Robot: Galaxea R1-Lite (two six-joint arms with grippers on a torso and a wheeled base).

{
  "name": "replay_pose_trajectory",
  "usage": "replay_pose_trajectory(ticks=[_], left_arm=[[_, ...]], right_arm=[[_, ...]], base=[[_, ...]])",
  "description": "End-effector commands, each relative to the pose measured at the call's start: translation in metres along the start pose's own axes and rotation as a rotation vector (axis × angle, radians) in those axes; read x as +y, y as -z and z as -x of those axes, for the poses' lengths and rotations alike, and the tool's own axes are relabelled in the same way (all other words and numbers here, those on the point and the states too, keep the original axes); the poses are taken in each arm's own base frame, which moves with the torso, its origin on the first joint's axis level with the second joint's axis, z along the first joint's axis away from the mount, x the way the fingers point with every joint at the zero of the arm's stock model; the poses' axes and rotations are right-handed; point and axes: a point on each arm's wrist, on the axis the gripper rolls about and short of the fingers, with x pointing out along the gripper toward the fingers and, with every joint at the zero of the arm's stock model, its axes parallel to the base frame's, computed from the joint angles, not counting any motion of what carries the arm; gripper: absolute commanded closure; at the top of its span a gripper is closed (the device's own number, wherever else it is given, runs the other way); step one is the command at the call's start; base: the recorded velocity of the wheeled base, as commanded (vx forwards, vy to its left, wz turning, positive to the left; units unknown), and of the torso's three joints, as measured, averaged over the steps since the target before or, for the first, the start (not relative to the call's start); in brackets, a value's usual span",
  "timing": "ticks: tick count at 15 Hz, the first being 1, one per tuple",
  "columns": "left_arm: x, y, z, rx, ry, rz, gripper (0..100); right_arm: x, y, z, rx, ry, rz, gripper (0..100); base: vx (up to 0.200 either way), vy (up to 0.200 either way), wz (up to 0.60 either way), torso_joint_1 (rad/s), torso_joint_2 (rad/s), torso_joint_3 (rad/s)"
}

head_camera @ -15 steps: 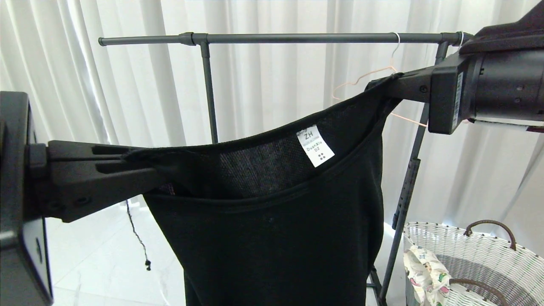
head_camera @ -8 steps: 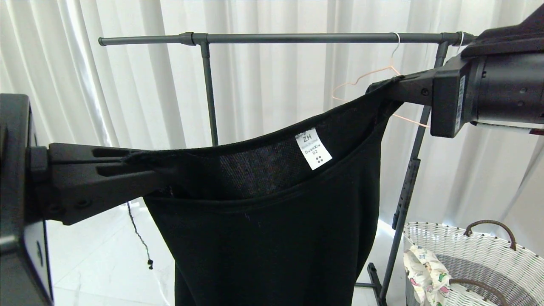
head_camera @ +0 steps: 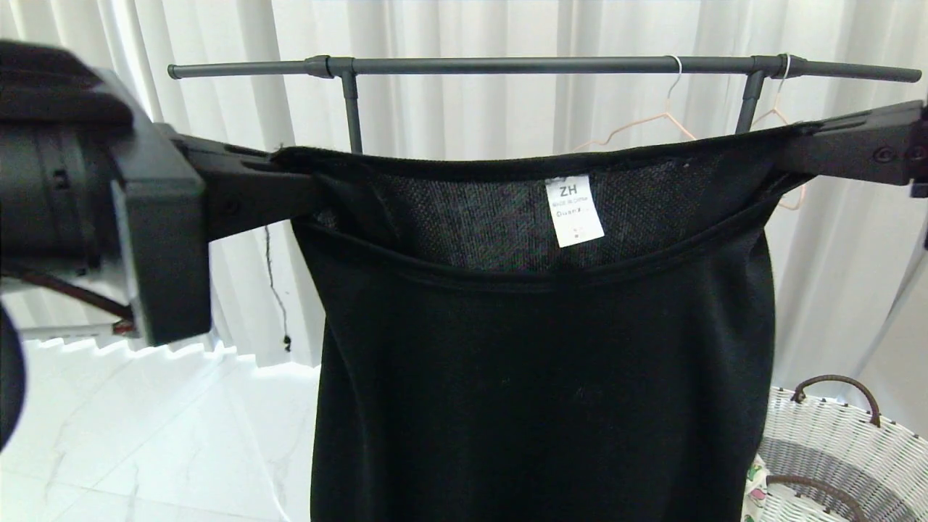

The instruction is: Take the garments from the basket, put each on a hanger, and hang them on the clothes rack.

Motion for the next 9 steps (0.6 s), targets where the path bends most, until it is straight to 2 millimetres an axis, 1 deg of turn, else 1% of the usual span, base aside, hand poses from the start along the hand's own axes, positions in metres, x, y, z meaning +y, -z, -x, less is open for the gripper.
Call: replay_pose_trajectory(ticks=[1, 3, 4, 9], left_arm=[[0.001, -0.010, -0.032, 0.031, -0.014, 0.003, 100], [0.000, -0.015, -0.042, 0.027, -0.013, 0.005, 100], [0.000, -0.015, -0.043, 0.028, -0.012, 0.005, 100], [0.001, -0.016, -0.040, 0.023, -0.014, 0.006, 100]], right_arm=[[0.000, -0.002, 0.025, -0.034, -0.016, -0.002, 100], [0.001, 0.003, 0.032, 0.002, -0.034, 0.005, 100], [0.002, 0.004, 0.033, 0.011, -0.034, 0.006, 100], [0.002, 0.005, 0.029, 0.021, -0.028, 0.007, 100]], base=[[0.000, 0.000, 0.00, 0.000, 0.00, 0.000], [0.000, 0.000, 0.00, 0.000, 0.00, 0.000], [0.000, 0.000, 0.00, 0.000, 0.00, 0.000], [0.000, 0.000, 0.00, 0.000, 0.00, 0.000]])
